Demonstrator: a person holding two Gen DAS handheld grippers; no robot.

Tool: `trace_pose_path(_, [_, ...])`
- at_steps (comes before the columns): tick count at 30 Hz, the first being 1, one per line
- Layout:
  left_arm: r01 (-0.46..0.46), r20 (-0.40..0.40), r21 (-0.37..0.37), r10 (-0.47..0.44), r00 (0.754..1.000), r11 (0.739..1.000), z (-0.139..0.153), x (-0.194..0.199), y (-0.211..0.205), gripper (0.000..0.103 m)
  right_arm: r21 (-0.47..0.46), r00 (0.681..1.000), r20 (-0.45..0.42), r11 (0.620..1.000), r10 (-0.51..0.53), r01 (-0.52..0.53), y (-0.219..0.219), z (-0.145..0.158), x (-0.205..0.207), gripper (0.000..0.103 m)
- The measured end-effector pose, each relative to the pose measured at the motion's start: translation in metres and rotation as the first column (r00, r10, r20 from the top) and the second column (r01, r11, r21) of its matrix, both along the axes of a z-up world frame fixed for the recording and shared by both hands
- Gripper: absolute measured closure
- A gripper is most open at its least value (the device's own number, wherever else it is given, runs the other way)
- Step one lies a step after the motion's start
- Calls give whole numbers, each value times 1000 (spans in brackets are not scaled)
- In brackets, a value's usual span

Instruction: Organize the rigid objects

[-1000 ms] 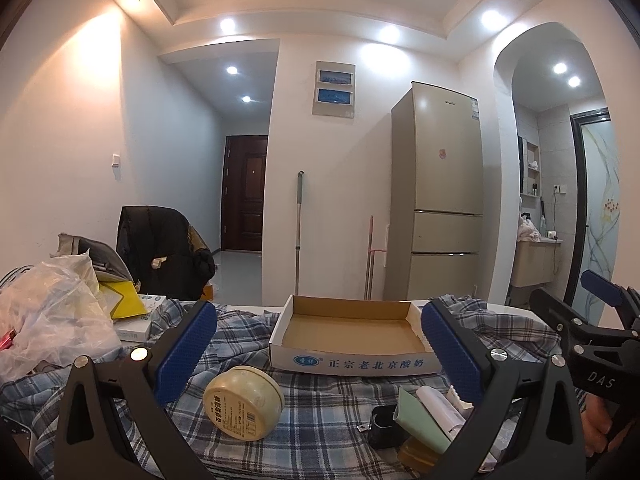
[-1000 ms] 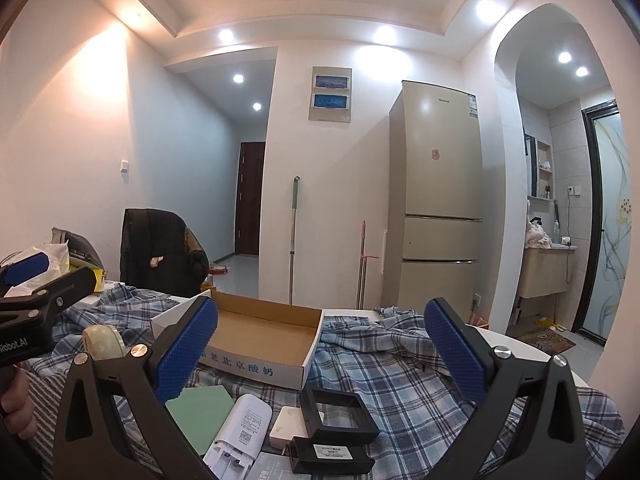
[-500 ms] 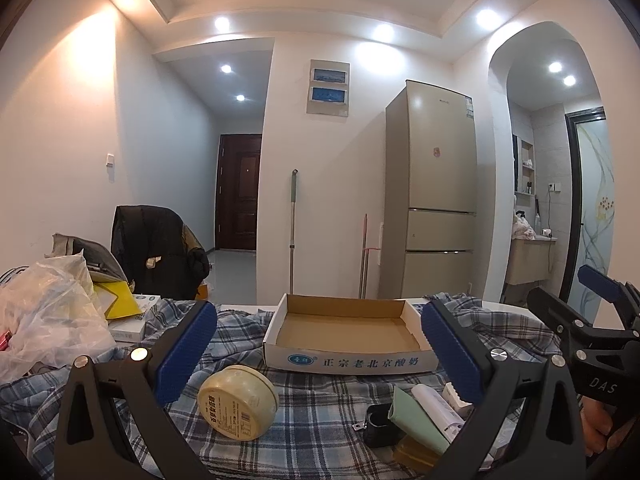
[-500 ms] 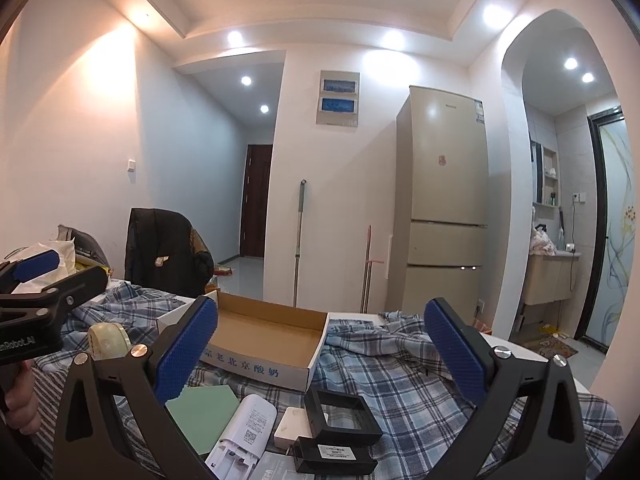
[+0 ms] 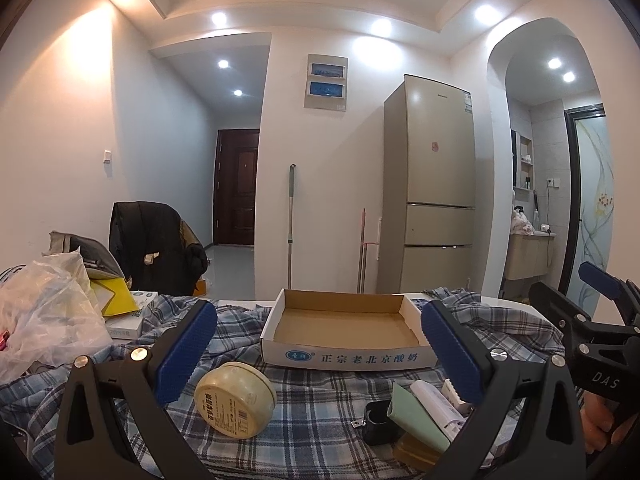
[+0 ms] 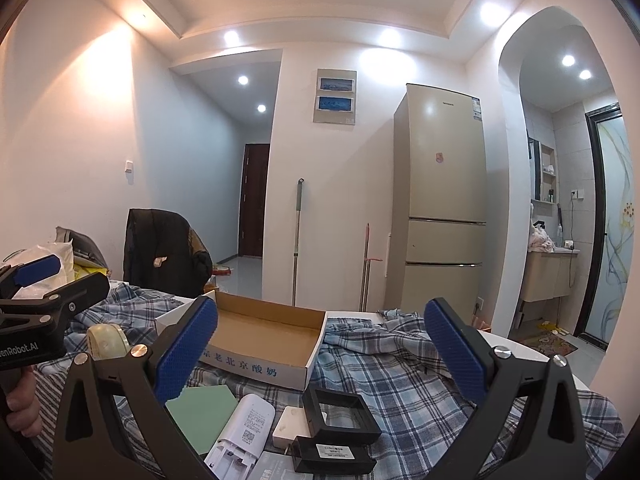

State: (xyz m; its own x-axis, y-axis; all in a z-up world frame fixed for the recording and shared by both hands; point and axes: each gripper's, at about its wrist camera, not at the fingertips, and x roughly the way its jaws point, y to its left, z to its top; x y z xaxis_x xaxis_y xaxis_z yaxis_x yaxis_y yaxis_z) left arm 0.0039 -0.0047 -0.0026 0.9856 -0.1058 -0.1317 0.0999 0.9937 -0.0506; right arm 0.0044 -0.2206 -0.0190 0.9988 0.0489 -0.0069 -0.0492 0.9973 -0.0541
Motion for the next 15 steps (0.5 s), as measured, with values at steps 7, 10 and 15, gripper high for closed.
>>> trace_pose_path(7, [16, 5, 2, -16, 1000, 1000, -2, 1, 0, 0, -7, 1000, -2, 1000, -2, 2, 1, -1, 1, 0])
trace_pose_path(10, [13, -4, -6, -13, 1000, 1000, -3, 2, 2, 0, -3, 1000, 0, 1000, -4, 4, 1, -1, 1, 0])
trace_pose_path(15, [13, 2, -13, -13, 1000, 1000, -3, 0, 4, 0, -4, 1000, -1, 1000, -4, 4, 0, -1, 1, 0])
